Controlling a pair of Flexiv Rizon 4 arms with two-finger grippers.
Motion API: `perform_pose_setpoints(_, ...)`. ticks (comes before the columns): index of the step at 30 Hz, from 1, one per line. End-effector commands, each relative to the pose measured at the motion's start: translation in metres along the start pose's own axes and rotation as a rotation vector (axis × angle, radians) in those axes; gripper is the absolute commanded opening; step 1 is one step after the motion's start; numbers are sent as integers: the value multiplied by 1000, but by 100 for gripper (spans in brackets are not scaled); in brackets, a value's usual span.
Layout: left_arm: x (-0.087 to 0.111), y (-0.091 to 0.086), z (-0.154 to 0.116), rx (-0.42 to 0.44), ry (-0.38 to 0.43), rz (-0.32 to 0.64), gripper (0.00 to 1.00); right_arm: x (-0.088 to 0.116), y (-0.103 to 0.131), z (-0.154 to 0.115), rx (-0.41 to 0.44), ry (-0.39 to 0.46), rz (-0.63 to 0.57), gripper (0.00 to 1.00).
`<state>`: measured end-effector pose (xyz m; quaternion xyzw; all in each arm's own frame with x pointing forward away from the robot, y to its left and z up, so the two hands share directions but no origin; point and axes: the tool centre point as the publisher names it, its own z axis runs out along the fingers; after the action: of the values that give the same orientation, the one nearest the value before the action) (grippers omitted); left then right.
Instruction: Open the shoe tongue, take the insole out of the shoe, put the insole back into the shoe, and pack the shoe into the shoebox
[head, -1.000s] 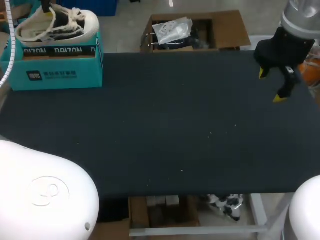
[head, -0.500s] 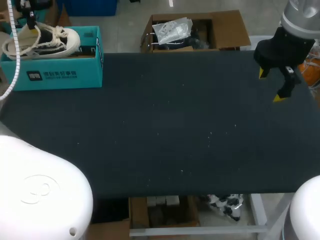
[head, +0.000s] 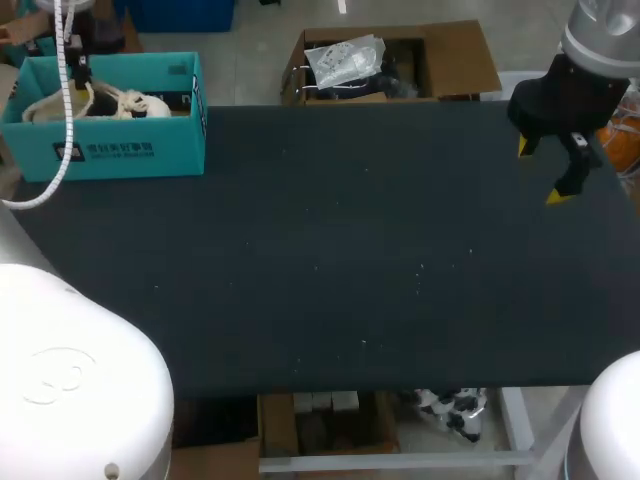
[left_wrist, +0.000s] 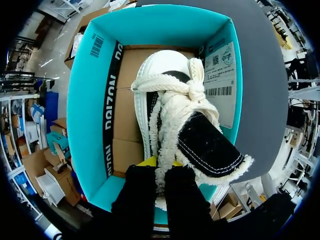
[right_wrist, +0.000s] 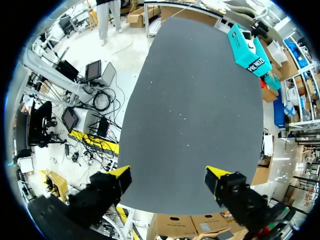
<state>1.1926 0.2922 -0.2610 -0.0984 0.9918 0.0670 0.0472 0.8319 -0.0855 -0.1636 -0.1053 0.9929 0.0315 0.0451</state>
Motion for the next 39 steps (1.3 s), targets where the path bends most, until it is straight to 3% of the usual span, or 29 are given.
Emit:
perform_pose_setpoints(1,-15,-6,25,-13,114,-3,0,0,0,-1,1,2,0,100)
perform_pose_setpoints(9,-31,-12,60,-10,200,-65,0,0,0,-1,1,2,0,100)
perform_pose_setpoints(10,-31,-12,62,-10,206,-70,9,0,0,-1,1,2,0,100)
perform_pose_setpoints(12,-32,-12,64,-9,211,-76,58,0,0,-1,1,2,0,100)
perform_pose_setpoints(13,-32,-12,63,-3,212,-82,88,0,0,-1,1,2,0,100)
perform_pose_setpoints(14,-30,-11,60,5,211,-86,100,0,0,-1,1,2,0,100)
perform_pose_setpoints(19,-21,-4,31,31,166,-106,100,0,0,-1,1,2,0,100)
perform_pose_setpoints(22,-13,2,0,60,122,-111,100,0,0,-1,1,2,0,100)
perform_pose_setpoints(31,34,9,-83,74,-7,-108,100,0,0,-1,1,2,0,100)
perform_pose_setpoints(39,73,3,-116,53,-70,-102,100,0,0,-1,1,2,0,100)
